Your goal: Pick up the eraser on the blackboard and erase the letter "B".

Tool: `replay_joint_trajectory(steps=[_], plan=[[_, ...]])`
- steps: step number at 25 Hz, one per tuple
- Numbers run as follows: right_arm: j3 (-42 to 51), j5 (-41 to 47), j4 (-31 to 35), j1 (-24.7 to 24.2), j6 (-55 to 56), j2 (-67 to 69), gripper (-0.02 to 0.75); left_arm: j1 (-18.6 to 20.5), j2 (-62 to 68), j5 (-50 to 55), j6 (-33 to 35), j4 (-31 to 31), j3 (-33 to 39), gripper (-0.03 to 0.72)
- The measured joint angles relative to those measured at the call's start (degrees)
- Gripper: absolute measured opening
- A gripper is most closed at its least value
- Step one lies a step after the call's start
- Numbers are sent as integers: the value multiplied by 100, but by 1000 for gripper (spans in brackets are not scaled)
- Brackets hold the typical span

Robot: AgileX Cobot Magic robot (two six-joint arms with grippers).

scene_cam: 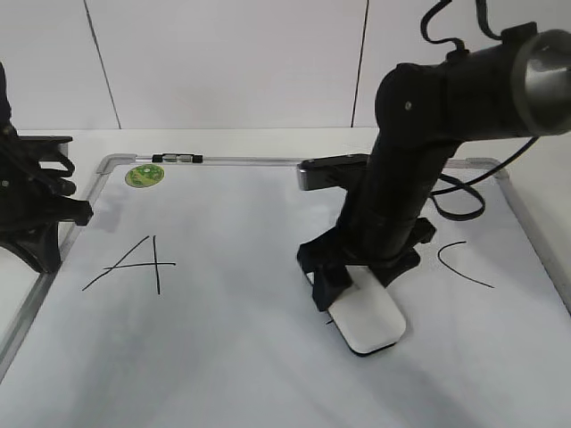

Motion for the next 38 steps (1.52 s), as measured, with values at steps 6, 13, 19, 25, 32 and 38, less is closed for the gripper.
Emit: replay_joint_trajectory(steps=[6,13,19,25,32,38], plan=[[-13,-365,404,708,-91,29,547,0,0,0,0,0,0,32],[-13,-657,531,1178,-112,56,547,0,0,0,0,0,0,32],[-13,-659,385,847,275,56,547,0,0,10,0,0,0,32],[-13,-680,238,86,381,56,547,0,0,10,0,-11,0,32],[-77,-498,52,-16,381,-13,547,0,0,10,0,-11,0,32],[-77,-197,-181,-586,392,-223,547,0,0,44,0,-11,-12,32]])
